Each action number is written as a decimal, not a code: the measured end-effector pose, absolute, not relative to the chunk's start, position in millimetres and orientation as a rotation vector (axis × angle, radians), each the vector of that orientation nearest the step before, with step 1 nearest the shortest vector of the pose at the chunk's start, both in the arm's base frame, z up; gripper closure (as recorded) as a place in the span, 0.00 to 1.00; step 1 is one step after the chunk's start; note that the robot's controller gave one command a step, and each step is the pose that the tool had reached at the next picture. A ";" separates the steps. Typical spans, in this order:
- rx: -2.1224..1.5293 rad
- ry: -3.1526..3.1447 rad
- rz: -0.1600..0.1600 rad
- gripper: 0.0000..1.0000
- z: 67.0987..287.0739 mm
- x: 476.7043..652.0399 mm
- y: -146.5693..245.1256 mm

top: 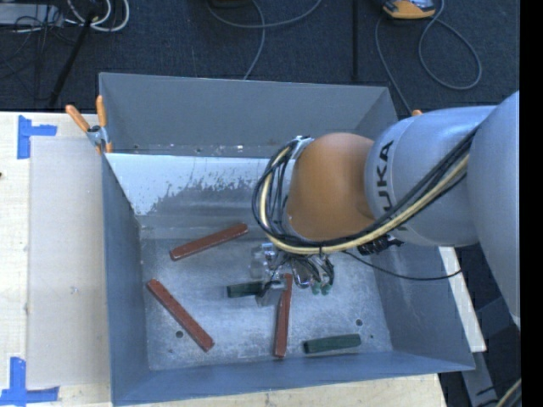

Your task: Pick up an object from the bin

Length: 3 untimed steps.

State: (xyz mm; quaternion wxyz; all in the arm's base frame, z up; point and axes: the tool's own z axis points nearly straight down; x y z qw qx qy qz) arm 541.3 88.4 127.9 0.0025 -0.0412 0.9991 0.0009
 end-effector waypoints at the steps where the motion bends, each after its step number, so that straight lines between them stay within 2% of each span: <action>1: -0.127 3.138 0.002 1.00 134.6 541.8 88.5; 2: -0.125 3.137 0.003 1.00 153.1 542.4 88.5; 3: -0.124 3.136 0.003 1.00 187.4 543.3 88.6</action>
Offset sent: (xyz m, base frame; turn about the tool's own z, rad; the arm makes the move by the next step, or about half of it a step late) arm 0.0001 0.0000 0.0069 0.0000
